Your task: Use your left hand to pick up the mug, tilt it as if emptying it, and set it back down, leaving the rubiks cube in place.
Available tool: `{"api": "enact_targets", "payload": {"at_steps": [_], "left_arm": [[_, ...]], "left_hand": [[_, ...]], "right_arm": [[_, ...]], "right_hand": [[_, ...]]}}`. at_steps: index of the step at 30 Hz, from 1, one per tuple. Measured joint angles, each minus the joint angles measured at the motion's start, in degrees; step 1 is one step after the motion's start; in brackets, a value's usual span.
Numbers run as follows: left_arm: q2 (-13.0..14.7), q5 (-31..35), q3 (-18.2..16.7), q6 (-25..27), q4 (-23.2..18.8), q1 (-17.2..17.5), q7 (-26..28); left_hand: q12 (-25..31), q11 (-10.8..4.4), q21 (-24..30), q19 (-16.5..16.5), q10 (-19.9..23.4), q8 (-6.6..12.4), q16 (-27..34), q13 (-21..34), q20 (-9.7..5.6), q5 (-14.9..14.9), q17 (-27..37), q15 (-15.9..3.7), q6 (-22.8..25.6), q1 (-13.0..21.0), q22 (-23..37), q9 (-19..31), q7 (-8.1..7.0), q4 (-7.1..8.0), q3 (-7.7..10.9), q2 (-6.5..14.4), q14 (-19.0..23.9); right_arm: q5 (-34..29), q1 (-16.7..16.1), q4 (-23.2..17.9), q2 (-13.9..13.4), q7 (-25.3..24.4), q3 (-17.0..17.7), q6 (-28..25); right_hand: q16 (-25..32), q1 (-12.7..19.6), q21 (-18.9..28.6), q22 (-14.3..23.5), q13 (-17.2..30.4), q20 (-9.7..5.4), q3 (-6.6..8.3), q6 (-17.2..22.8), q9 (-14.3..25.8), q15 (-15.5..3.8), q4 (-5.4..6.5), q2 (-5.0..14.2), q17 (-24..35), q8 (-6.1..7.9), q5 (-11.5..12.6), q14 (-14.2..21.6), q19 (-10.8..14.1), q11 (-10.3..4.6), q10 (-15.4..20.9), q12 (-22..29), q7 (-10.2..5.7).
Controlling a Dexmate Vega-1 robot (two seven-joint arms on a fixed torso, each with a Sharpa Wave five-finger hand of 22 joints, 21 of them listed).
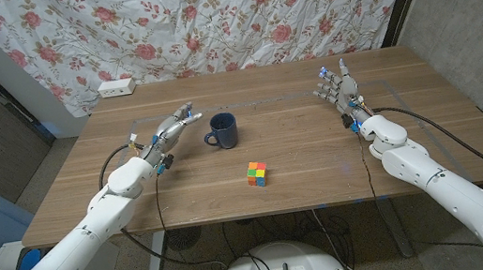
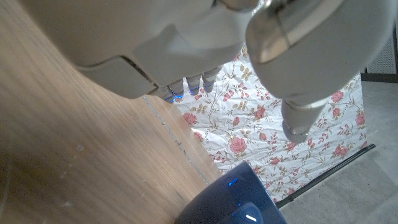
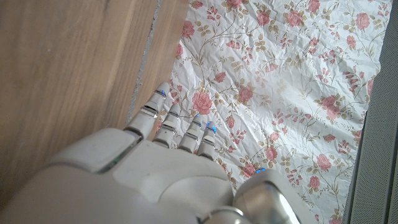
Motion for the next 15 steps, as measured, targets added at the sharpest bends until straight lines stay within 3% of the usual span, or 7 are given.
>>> {"api": "enact_targets", "payload": {"at_steps": [15], "left_arm": [[-2.89, -3.89, -1.22, 0.06, 4.07, -1.48, -0.70]], "left_hand": [[0.59, -0.93, 0.00, 0.00, 2.17, 0.45, 0.22, -0.16, 0.00, -0.21, 0.00, -0.94, 2.59, -2.03, 0.00, 0.01, -0.70, 0.46, 0.01, 1.44, 0.94]], "right_arm": [[0.00, 0.02, 0.04, 0.00, 0.02, 0.00, 0.00]], "right_hand": [[0.00, 0.00, 0.00, 0.00, 0.00, 0.00, 0.00, 0.00, 0.00, 0.00, 0.00, 0.00, 0.00, 0.00, 0.00, 0.00, 0.00, 0.00, 0.00, 0.00, 0.00]]}}
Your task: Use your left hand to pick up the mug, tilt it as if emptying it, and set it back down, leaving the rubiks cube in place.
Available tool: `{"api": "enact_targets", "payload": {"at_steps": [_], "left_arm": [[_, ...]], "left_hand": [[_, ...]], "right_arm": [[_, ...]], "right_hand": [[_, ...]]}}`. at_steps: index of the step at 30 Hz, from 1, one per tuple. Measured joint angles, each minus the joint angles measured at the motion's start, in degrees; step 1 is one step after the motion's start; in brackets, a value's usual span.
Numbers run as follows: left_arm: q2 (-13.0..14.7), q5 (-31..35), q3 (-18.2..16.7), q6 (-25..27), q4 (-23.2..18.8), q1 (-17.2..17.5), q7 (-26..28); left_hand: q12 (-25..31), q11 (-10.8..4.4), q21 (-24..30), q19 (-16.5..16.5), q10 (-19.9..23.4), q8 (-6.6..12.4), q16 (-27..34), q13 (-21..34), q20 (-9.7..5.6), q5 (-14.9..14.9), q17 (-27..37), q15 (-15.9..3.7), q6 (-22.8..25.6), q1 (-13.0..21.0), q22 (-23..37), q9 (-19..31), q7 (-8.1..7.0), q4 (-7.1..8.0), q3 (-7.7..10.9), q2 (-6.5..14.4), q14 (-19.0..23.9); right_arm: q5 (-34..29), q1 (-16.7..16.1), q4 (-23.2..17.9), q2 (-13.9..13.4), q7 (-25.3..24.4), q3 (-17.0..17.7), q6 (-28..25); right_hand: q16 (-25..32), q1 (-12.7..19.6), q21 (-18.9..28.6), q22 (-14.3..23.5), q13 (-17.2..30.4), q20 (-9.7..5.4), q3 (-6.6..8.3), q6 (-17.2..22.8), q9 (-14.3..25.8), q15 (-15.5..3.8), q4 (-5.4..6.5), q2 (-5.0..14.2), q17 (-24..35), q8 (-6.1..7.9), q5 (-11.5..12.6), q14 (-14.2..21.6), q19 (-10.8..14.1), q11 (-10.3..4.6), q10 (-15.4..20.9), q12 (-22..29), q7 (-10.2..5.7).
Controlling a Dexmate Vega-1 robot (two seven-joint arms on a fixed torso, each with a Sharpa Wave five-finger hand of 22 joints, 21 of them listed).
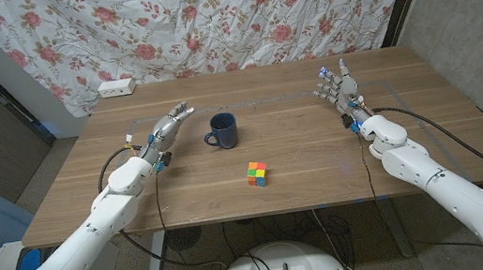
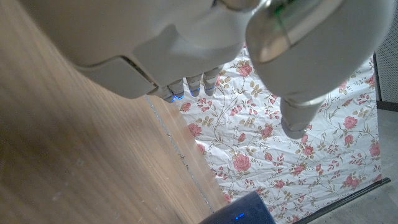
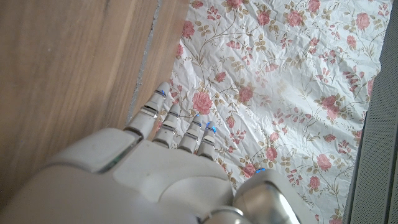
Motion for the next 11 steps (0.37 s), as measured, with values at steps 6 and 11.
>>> {"api": "enact_targets", "payload": {"at_steps": [6, 11], "left_arm": [[-1.51, -1.06, -0.42, -0.17, 1.67, -0.63, 0.05], [-2.75, -2.09, -0.82, -0.25, 2.58, -0.83, 1.04]], "left_hand": [[0.00, -0.71, 0.45, 0.00, 1.12, 0.23, 0.40, 0.00, 0.00, -0.23, 0.00, -0.58, 1.36, -0.94, 0.00, 0.00, -0.47, 0.00, 0.00, 0.94, 1.46], [0.30, -1.33, 0.45, 0.17, 2.15, 0.44, 0.66, 0.01, -0.17, -0.23, 0.00, -0.98, 2.38, -1.60, 0.00, 0.00, -0.72, 0.19, 0.19, 1.60, 2.47]], "right_arm": [[0.00, 0.00, -0.03, -0.01, 0.00, 0.00, 0.00], [0.00, 0.00, -0.04, -0.03, -0.01, 0.00, 0.00]], "right_hand": [[0.00, 0.00, 0.00, 0.00, 0.00, 0.00, 0.00, 0.00, 0.00, 0.00, 0.00, 0.00, 0.00, 0.00, 0.00, 0.00, 0.00, 0.00, 0.00, 0.00, 0.00], [0.00, 0.00, 0.00, 0.00, 0.00, 0.00, 0.00, 0.00, 0.00, 0.00, 0.00, 0.00, 0.00, 0.00, 0.00, 0.00, 0.00, 0.00, 0.00, 0.00, 0.00]]}}
